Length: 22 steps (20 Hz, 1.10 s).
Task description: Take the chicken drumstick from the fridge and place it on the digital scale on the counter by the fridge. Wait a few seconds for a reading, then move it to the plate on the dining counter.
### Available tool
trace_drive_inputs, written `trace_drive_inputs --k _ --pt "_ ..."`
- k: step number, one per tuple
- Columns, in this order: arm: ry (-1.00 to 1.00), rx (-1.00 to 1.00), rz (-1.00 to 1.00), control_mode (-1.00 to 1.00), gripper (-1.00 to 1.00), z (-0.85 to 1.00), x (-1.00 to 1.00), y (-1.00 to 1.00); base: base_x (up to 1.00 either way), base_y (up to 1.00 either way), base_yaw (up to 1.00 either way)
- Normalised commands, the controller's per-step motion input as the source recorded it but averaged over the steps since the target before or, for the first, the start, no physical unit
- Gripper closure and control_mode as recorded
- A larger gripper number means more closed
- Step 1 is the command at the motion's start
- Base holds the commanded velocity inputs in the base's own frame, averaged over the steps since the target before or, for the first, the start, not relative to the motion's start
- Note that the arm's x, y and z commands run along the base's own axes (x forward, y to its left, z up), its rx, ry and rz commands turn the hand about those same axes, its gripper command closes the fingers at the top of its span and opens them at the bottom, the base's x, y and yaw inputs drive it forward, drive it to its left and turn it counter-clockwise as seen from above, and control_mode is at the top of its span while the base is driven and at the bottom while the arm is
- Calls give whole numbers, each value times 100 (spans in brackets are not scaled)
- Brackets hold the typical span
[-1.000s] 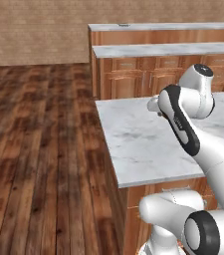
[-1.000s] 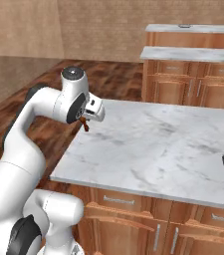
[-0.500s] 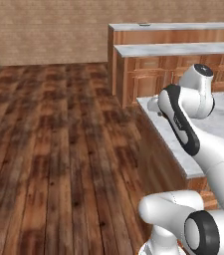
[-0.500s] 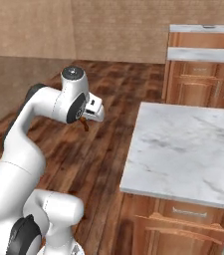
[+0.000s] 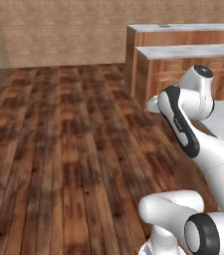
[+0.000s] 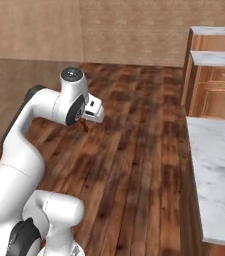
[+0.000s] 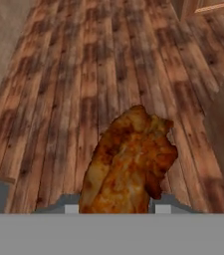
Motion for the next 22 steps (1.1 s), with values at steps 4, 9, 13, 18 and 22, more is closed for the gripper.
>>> trace_drive_inputs --k 4,9,13,18,22 --pt "0 0 0 100 100 0 0 0 100 67 -12" --pt "0 0 0 100 100 0 0 0 100 42 -16" --pt "0 0 0 100 100 0 0 0 100 21 -18" --pt "0 0 0 100 100 0 0 0 100 8 -17" --pt "0 0 0 100 100 0 0 0 100 16 -16"
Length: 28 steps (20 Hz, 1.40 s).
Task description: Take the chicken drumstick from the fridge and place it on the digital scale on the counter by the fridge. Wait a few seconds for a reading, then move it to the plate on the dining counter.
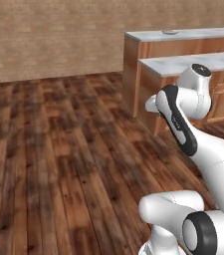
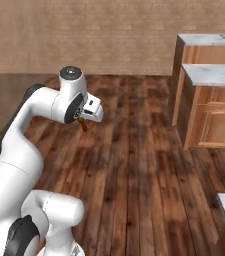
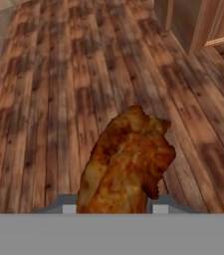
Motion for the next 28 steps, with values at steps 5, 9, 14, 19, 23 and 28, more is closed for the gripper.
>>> trace_drive_inputs --k 5,9,14,19,23,28 --pt "0 0 0 100 100 0 0 0 100 21 -17" --pt "0 0 0 100 100 0 0 0 100 23 -18" --pt "0 0 0 100 100 0 0 0 100 29 -18" --pt "0 0 0 100 100 0 0 0 100 37 -17" --pt "0 0 0 100 100 0 0 0 100 44 -18" --pt "0 0 0 100 100 0 0 0 100 48 -18"
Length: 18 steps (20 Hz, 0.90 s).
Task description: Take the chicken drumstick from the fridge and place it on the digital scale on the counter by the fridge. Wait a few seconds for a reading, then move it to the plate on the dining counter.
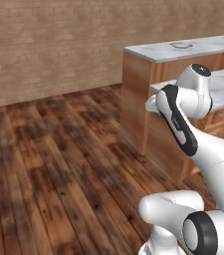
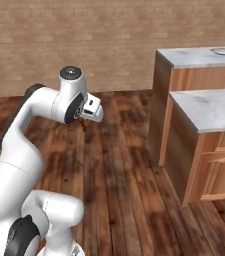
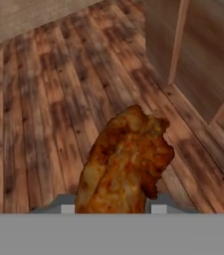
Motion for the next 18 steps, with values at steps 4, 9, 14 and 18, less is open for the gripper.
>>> trace_drive_inputs --k 4,9,14,18 --pt "0 0 0 100 100 0 0 0 100 53 -19" --pt "0 0 0 100 100 0 0 0 100 53 -20" --pt "0 0 0 100 100 0 0 0 100 52 -21" --pt "0 0 0 100 100 0 0 0 100 57 -21"
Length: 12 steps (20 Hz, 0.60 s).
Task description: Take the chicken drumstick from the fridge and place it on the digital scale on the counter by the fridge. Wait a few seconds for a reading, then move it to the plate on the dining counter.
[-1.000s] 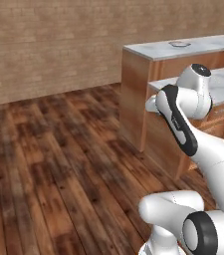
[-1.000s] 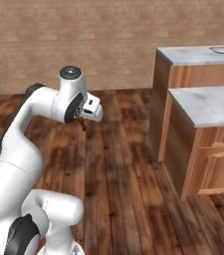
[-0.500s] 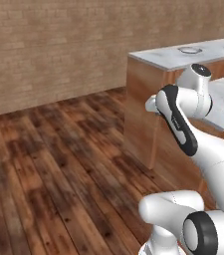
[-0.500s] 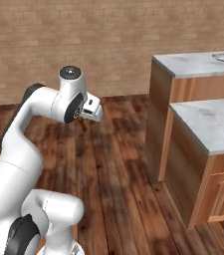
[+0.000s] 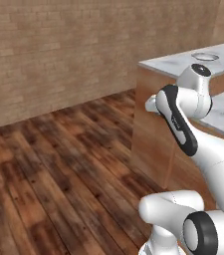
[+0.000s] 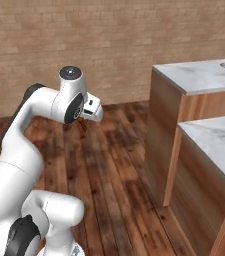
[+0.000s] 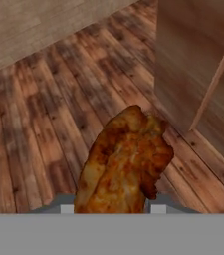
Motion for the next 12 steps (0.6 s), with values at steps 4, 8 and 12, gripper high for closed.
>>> trace_drive_inputs --k 4,8,12 --pt "0 0 0 100 100 0 0 0 100 57 -22" --pt "0 0 0 100 100 0 0 0 100 56 -23" --pt "0 0 0 100 100 0 0 0 100 54 -23"
